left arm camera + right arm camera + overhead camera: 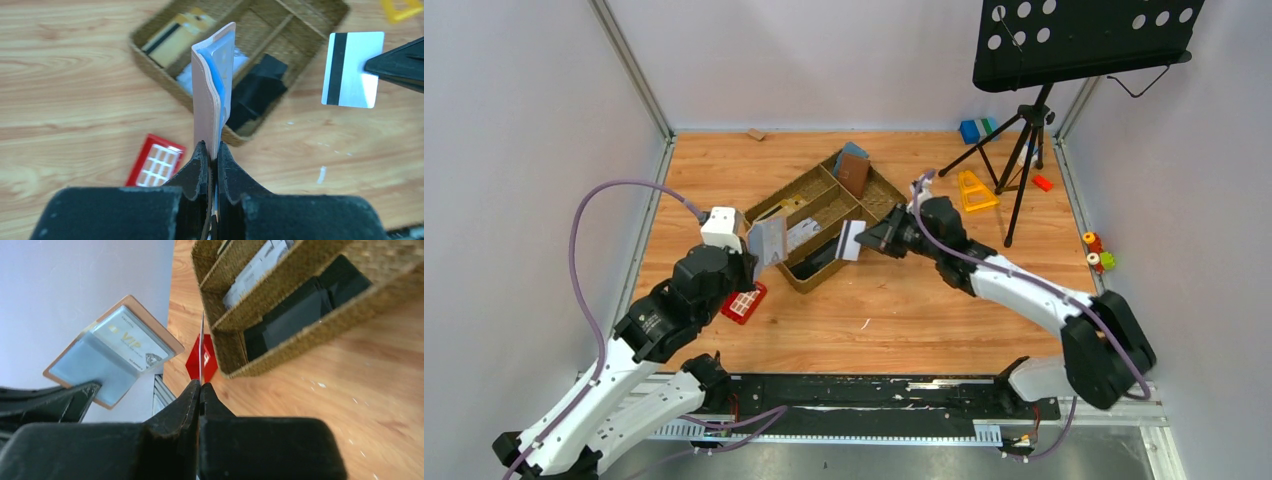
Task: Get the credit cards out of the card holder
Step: Place the credit card in the storage box.
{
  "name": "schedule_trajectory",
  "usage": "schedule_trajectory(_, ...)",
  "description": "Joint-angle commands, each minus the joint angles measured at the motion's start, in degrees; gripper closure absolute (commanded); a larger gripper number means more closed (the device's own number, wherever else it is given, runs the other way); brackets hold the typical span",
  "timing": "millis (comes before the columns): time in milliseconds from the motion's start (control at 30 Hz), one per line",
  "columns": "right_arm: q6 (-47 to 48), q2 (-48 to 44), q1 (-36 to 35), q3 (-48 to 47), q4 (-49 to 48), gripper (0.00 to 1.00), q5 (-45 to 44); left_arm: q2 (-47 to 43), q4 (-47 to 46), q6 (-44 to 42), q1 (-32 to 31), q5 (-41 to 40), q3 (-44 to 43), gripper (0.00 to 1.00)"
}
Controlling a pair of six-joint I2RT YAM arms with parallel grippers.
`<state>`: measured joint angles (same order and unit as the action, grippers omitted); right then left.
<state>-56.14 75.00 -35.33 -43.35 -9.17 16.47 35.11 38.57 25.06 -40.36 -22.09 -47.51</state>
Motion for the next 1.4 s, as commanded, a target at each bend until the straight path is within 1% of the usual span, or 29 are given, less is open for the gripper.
schedule_trajectory(0,-4.77,9.23,-2.89,-10.44,-2.15,1.0,-5.67,2.27,1.31,-7.42,0.21,-13.05,-4.15,1.0)
schedule_trajectory(100,-6.62,15.15,-4.15,-16.58,1.35,1.0,-8.67,4.95,1.46,-10.54,0.28,-17.24,-5.9,1.0)
schedule_trajectory(267,-9.33,22.45,-6.9,-26.17,9.82,1.0,-17.37,7.15,-0.37,-14.83,0.36,-20.36,-6.63,1.0)
schedule_trajectory(333,-11.06,24.76,-7.97,-30.57,14.98,1.0,-21.52,7.33,-1.29,-15.33,0.43,-20.75,-6.39,1.0)
schedule_trajectory(433,-13.94,28.13,-9.18,-34.94,18.43,1.0,-24.42,7.77,-2.23,-14.59,0.9,-19.81,-5.78,1.0)
schedule_trajectory(633,-14.64,34.19,-10.87,-40.78,17.88,1.0,-26.62,7.74,-3.68,-13.92,2.9,-18.98,-4.26,1.0)
schedule_trajectory(733,-15.5,37.29,-11.15,-43.46,17.8,1.0,-26.23,7.64,-3.71,-13.74,3.09,-19.41,-4.02,1.0)
schedule_trajectory(933,-15.94,42.53,-11.76,-46.92,15.0,1.0,-25.99,6.92,-3.84,-13.46,3.09,-19.3,-3.12,1.0)
schedule_trajectory(1133,-16.79,45.58,-11.9,-48.81,12.43,1.0,-26.71,6.73,-4.11,-13.55,3.03,-19.22,-2.95,1.0)
schedule_trajectory(1167,-16.69,45.92,-12.0,-48.92,11.77,0.97,-26.68,6.69,-4.09,-13.55,3.06,-19.24,-2.88,1.0)
schedule_trajectory(1200,-16.07,46.2,-12.03,-48.96,10.53,0.9,-26.39,6.6,-4.1,-13.55,3.05,-19.14,-2.86,1.0)
schedule_trajectory(1233,-15.32,46.26,-12.0,-48.75,8.73,0.77,-25.99,6.42,-4.1,-13.55,3.05,-19.06,-2.79,1.0)
schedule_trajectory(1367,-14.61,43.61,-12.04,-45.47,6.3,0.4,-27.47,6.12,-4.08,-13.55,3.1,-18.55,-2.68,1.0)
